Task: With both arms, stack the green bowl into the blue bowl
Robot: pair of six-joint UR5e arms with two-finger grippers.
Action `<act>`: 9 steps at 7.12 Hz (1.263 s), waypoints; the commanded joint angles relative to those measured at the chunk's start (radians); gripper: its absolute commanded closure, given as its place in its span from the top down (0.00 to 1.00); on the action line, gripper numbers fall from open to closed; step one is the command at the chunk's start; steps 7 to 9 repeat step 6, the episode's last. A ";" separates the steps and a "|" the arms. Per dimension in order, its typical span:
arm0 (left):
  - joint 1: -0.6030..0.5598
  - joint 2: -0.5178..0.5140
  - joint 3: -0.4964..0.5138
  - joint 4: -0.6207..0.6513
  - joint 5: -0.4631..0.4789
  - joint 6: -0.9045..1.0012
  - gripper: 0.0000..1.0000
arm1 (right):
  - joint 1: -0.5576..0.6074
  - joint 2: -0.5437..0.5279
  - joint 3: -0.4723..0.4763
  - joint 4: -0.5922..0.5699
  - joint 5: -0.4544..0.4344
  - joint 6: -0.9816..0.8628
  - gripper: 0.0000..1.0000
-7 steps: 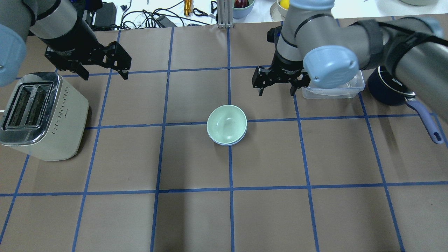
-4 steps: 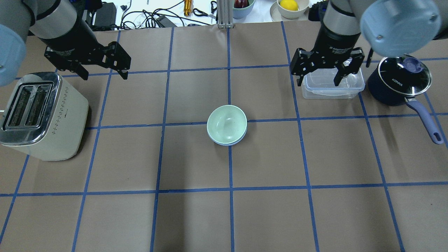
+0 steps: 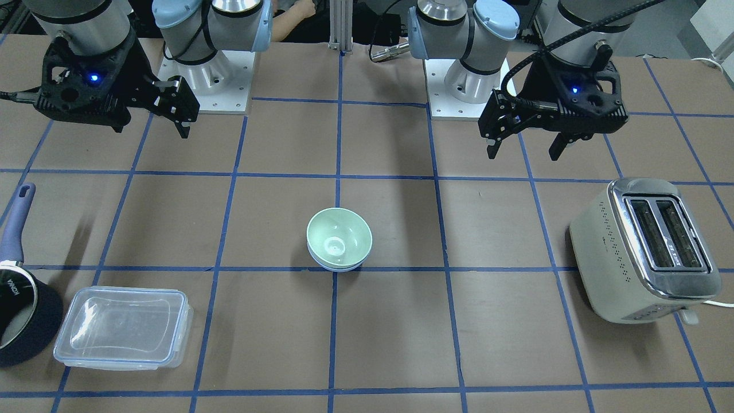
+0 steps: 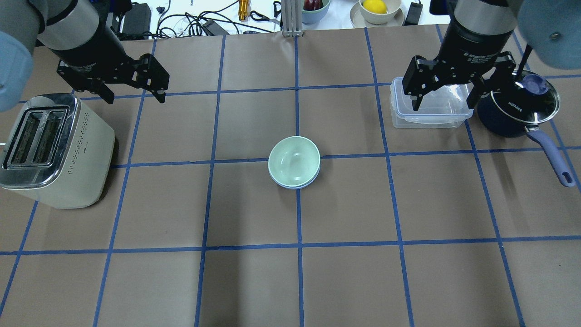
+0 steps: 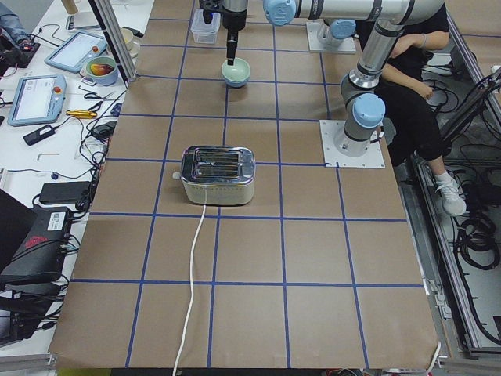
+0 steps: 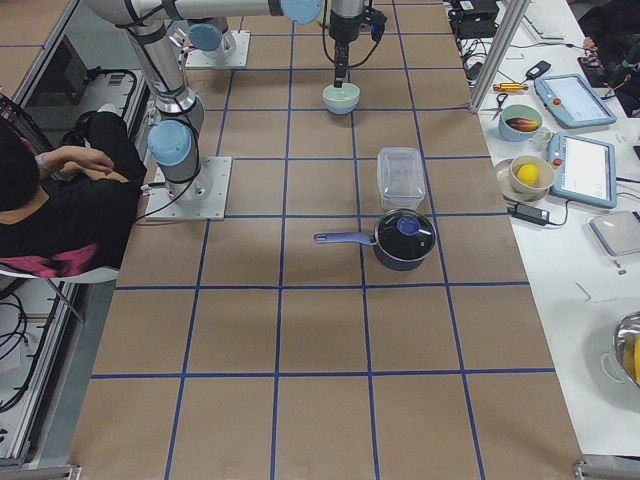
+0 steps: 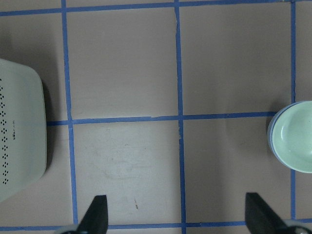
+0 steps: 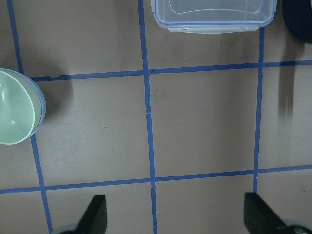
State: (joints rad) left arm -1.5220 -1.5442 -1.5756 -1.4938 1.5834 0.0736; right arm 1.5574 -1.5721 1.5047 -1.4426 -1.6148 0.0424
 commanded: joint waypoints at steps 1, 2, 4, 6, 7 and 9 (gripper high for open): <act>-0.001 0.001 0.000 -0.003 0.000 0.000 1.00 | 0.003 0.001 -0.003 0.005 0.006 0.054 1.00; -0.003 0.003 -0.001 -0.003 -0.002 0.000 1.00 | 0.004 0.001 -0.003 0.005 0.007 0.062 1.00; -0.001 0.003 0.000 -0.003 -0.002 0.000 1.00 | 0.004 0.000 -0.004 0.005 0.007 0.062 1.00; 0.000 0.007 0.002 -0.003 -0.011 -0.002 1.00 | 0.003 -0.002 -0.006 0.005 0.006 0.060 1.00; 0.000 0.007 0.002 -0.003 -0.011 -0.002 1.00 | 0.003 -0.002 -0.006 0.005 0.006 0.060 1.00; 0.000 0.007 0.002 -0.003 -0.011 -0.002 1.00 | 0.003 -0.002 -0.006 0.005 0.006 0.060 1.00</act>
